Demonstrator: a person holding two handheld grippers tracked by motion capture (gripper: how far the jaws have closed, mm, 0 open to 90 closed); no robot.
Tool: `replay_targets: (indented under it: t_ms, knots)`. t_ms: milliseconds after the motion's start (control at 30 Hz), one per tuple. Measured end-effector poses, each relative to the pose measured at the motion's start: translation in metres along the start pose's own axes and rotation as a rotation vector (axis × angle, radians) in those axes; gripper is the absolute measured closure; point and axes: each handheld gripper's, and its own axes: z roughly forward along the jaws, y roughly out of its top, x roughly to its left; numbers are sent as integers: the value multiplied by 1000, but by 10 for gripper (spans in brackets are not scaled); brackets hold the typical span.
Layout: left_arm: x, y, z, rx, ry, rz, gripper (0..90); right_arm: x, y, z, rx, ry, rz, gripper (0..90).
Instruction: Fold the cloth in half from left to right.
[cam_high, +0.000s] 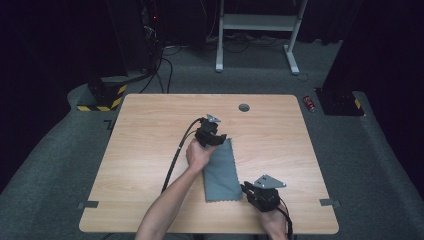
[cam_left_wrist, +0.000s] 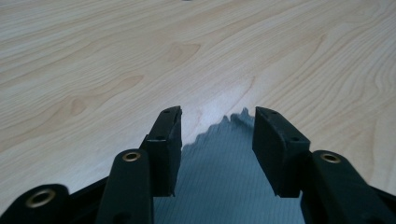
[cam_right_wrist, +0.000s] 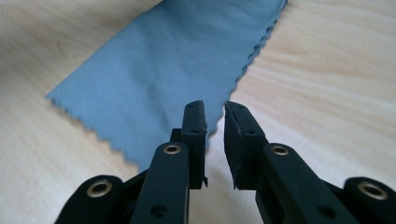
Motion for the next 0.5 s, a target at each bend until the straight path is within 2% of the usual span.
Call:
replay_targets:
  t_ms: [100,167,200,233,300,367,400,500]
  knots:
    - [4,-18,-21,9,1,3,497,-6,18,13,24,12,-29,780]
    - [4,-22,-25,10,-1,2,491,-7,23,21,43,13,-38,779]
    - [3,-34,-36,6,-8,6,488,-8,27,28,58,13,-43,778]
    - [3,-34,-36,6,-8,6,484,-8,27,28,58,13,-43,778]
    - [-4,-52,-48,7,-18,17,476,-12,35,44,81,11,-49,776]
    - [-9,-61,-52,9,-18,34,468,-14,38,51,92,4,-48,776]
    - [-14,-68,-54,9,-32,32,467,-15,39,53,90,2,-47,776]
    - [-23,-82,-56,27,-32,70,460,-16,43,61,95,5,-52,772]
